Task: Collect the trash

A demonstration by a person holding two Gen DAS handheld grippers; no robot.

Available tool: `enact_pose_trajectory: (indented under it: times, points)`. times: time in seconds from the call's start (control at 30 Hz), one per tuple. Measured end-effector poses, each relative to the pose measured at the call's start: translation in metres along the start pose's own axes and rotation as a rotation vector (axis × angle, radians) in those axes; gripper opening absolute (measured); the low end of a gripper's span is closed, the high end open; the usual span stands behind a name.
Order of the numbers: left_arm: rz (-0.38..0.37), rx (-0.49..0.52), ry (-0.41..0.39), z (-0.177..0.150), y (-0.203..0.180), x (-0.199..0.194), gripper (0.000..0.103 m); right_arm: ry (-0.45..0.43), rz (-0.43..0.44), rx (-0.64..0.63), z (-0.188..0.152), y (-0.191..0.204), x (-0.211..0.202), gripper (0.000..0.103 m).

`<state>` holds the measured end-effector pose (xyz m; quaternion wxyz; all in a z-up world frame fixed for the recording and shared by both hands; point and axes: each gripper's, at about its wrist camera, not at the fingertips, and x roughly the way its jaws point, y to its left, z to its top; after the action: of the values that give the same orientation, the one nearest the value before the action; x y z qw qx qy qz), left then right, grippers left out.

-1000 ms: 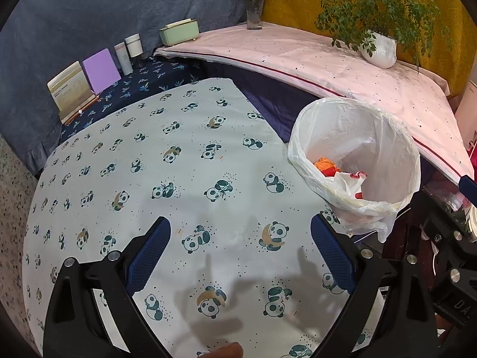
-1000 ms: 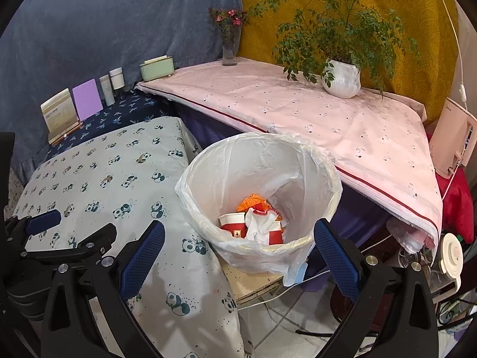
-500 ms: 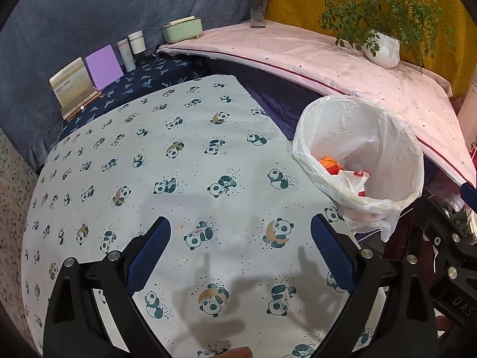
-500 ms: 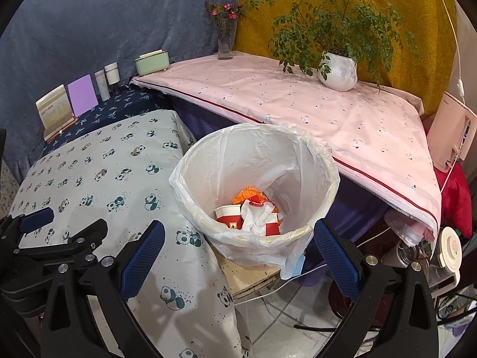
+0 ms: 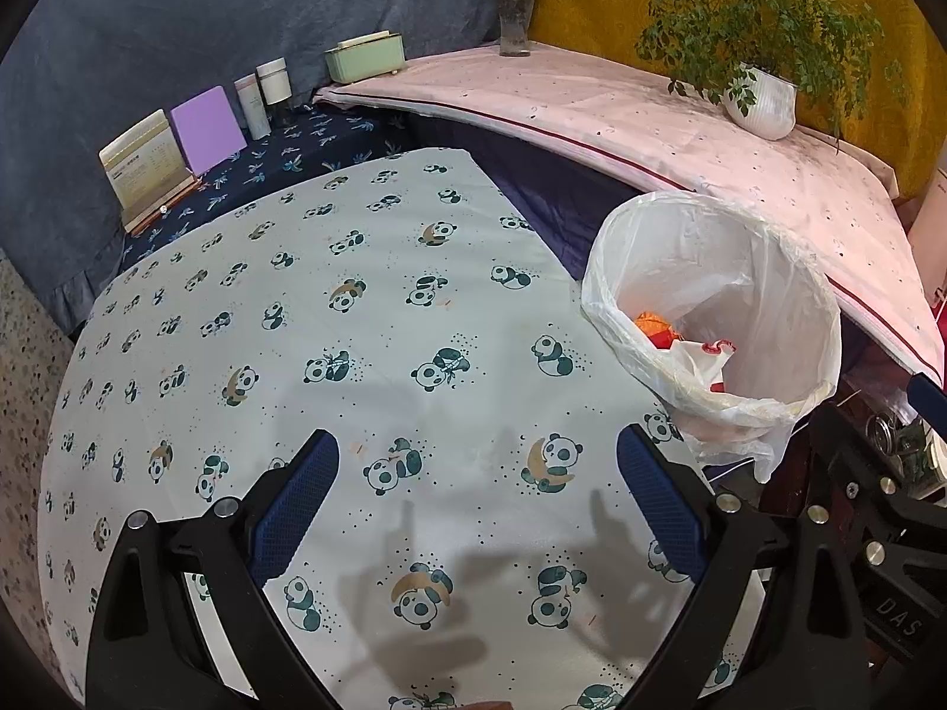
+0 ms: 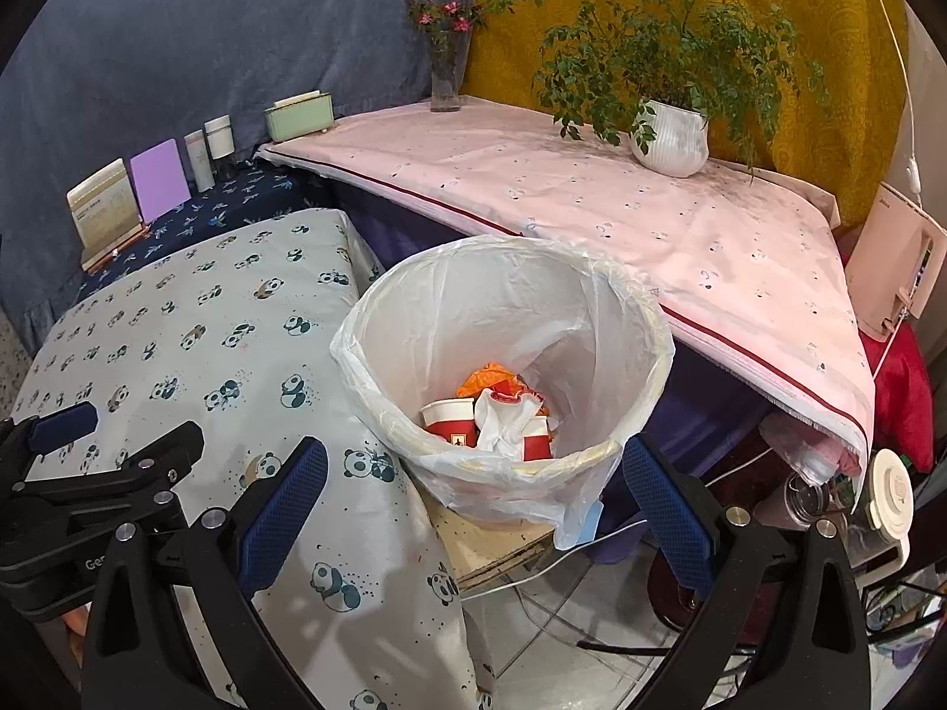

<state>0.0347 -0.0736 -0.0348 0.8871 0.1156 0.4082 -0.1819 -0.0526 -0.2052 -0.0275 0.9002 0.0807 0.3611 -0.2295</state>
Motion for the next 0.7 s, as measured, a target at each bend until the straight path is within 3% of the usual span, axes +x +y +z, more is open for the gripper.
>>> enact_pose_trajectory:
  times: [0.7]
  points:
    - [0.005, -0.001, -0.036, 0.02, -0.016, -0.01, 0.091, -0.03, -0.001, 0.026, 0.012, -0.012, -0.004, 0.097]
